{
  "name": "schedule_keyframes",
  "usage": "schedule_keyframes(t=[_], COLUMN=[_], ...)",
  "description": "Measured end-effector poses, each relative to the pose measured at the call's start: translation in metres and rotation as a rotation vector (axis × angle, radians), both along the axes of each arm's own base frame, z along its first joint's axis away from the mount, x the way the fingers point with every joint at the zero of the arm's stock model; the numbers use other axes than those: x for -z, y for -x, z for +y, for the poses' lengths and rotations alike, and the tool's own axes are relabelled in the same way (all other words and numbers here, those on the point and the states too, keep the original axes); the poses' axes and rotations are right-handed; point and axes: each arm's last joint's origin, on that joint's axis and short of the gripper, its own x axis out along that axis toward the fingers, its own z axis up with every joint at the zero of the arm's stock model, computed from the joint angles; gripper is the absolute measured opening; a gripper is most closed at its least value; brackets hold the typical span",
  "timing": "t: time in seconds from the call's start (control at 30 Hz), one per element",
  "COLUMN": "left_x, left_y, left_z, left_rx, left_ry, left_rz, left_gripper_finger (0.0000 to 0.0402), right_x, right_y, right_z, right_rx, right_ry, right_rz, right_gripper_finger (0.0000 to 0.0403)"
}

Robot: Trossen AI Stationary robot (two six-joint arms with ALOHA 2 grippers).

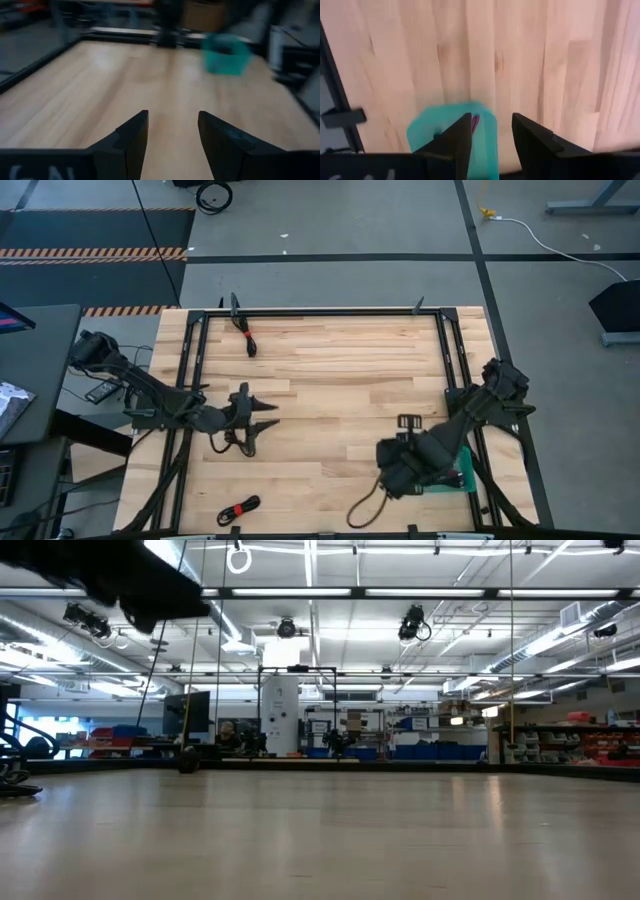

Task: Pick and place USB-C Cables
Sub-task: Put the black charger cable into the green bin

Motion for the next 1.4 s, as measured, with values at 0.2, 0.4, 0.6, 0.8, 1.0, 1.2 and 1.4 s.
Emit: schedule_keyframes(t=[0.2, 0.4, 0.6, 0.8, 1.0, 1.2, 1.4], left_x=[-0.033, -0.065, -0.079, -0.066, -0.043, -0.020, -0.008], left_y=[0.017, 0.031, 0.041, 0.049, 0.043, 0.036, 0.029], left_z=[-0.012, -0.035, -0.054, -0.073, -0.093, -0.107, -0.112], left_rx=[0.082, 0.140, 0.369, 0.403, 0.367, 0.235, 0.139], left_ry=[-0.034, 0.140, 0.362, 0.436, 0.624, 0.771, 0.876], left_rz=[0.208, 0.235, 0.318, 0.436, 0.660, 0.827, 0.900], left_gripper_finger=[0.0173, 0.0150, 0.0133, 0.0130, 0.0130, 0.0131, 0.0174], right_x=[-0.004, -0.004, -0.005, -0.009, -0.018, -0.017, 0.003], right_y=[-0.014, -0.026, -0.043, -0.068, -0.093, -0.100, -0.102], right_z=[-0.010, -0.016, -0.032, -0.046, -0.057, -0.075, -0.091], right_rx=[-0.014, -0.097, -0.131, -0.178, -0.269, -0.265, -0.325], right_ry=[0.004, -0.020, 0.020, -0.013, -0.015, 0.071, 0.149], right_rz=[-0.070, -0.107, -0.182, -0.331, -0.511, -0.518, -0.436], right_gripper_finger=[0.0145, 0.0145, 0.0145, 0.0145, 0.0145, 0.0145, 0.0145])
